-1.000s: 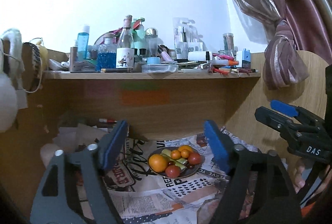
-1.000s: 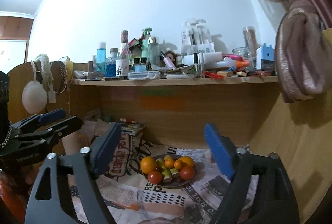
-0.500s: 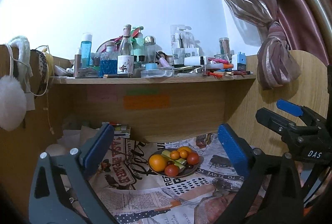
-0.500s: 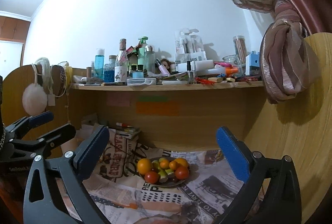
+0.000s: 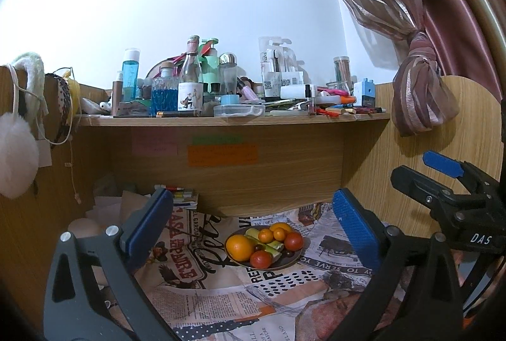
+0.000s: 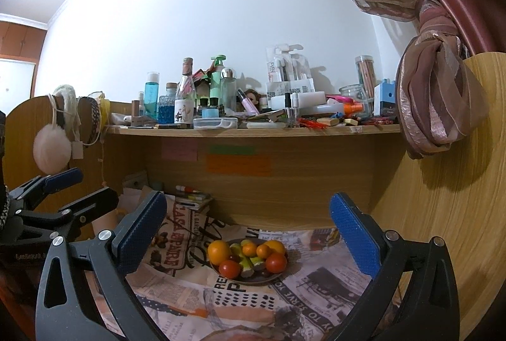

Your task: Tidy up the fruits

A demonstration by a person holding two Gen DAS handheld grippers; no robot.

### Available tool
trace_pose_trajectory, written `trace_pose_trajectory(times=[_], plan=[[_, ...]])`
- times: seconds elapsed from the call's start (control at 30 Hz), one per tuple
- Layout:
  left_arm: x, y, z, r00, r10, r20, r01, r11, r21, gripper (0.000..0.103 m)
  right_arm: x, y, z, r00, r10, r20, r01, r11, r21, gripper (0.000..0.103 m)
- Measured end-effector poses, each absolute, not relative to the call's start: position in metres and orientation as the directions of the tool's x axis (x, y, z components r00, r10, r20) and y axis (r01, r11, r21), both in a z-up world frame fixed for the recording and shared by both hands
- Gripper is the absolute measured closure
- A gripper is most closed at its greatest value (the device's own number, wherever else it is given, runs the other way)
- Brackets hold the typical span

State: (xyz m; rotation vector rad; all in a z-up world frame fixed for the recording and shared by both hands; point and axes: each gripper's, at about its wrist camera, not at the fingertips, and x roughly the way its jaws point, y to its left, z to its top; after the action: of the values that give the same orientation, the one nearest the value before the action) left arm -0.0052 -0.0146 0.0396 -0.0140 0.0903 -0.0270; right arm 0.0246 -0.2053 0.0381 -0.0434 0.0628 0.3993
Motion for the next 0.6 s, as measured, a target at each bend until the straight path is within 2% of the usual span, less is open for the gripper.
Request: trace_pose_trajectory(times=[0.6], plan=[[-0.0042,-0.0163,0.0401,0.996,-0.026,-0.089,0.025,1.000,-0.015,0.000,0.0253,-0.2107,0.0369,0.923,0.378,-0.073,-0.381,0.924,-0.035,0.000]])
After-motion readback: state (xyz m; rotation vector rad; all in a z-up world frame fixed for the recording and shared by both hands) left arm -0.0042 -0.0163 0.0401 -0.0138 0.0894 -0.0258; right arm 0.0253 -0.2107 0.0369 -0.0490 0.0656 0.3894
